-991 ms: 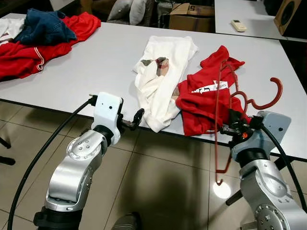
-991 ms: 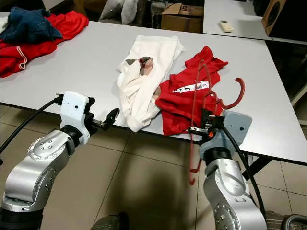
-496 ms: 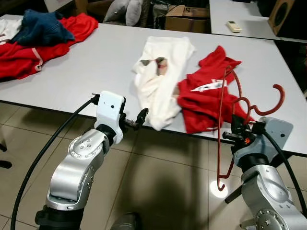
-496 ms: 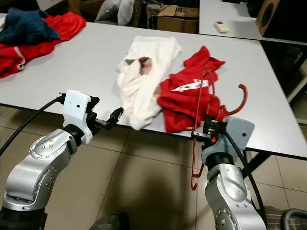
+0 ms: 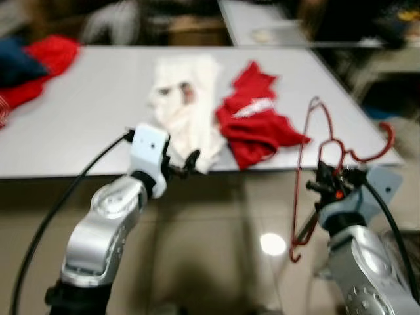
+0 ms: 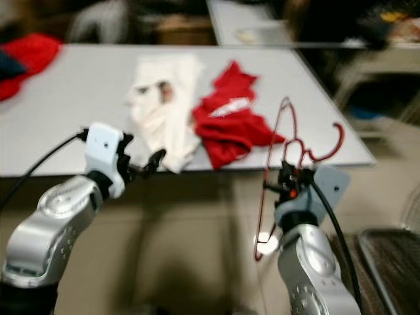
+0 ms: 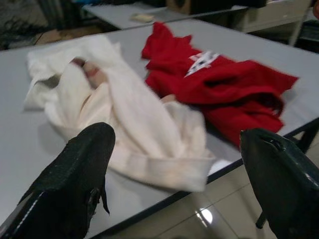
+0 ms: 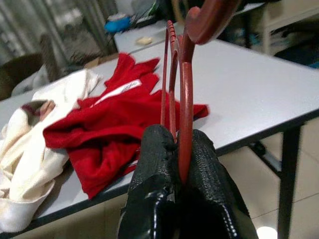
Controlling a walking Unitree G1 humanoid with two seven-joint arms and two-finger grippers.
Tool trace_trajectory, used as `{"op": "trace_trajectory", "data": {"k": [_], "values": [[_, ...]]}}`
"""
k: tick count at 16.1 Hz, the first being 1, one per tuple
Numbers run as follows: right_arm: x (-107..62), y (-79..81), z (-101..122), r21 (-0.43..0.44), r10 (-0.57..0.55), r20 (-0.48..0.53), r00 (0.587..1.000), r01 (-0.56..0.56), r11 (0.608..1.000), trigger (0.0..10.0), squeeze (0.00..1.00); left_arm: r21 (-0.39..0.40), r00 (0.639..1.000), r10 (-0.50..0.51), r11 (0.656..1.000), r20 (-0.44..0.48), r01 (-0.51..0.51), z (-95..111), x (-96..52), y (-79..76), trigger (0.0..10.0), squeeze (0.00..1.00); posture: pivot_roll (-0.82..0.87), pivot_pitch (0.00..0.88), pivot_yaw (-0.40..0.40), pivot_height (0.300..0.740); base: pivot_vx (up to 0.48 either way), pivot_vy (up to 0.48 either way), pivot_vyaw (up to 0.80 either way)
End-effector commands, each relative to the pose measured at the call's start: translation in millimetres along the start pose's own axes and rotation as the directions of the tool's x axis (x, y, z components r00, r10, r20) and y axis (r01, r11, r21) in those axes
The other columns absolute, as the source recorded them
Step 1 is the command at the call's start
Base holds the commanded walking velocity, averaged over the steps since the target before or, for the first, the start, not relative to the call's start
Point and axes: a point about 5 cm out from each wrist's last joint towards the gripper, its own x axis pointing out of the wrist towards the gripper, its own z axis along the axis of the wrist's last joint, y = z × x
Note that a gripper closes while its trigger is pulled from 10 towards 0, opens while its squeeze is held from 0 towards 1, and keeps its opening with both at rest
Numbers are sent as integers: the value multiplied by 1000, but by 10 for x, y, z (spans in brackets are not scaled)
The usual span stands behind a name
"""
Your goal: Hang hanger
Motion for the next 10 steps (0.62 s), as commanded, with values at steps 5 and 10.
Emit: {"op": "trace_trajectory", "data": {"k": [5,10], "values": [[23,5,31,-7,2,16,1000,-2,1000,10000,0,-1,1000,-9,1000,-3,9,8,2,-24,10000,0,-27,75,20,740,0,337,0],[37,15,38,-38,11,15,1000,-11,999,10000,0,-1,1000,-6,1000,-6,6,-1,-6,-26,10000,0,-30,81,13,740,0,340,0]]}}
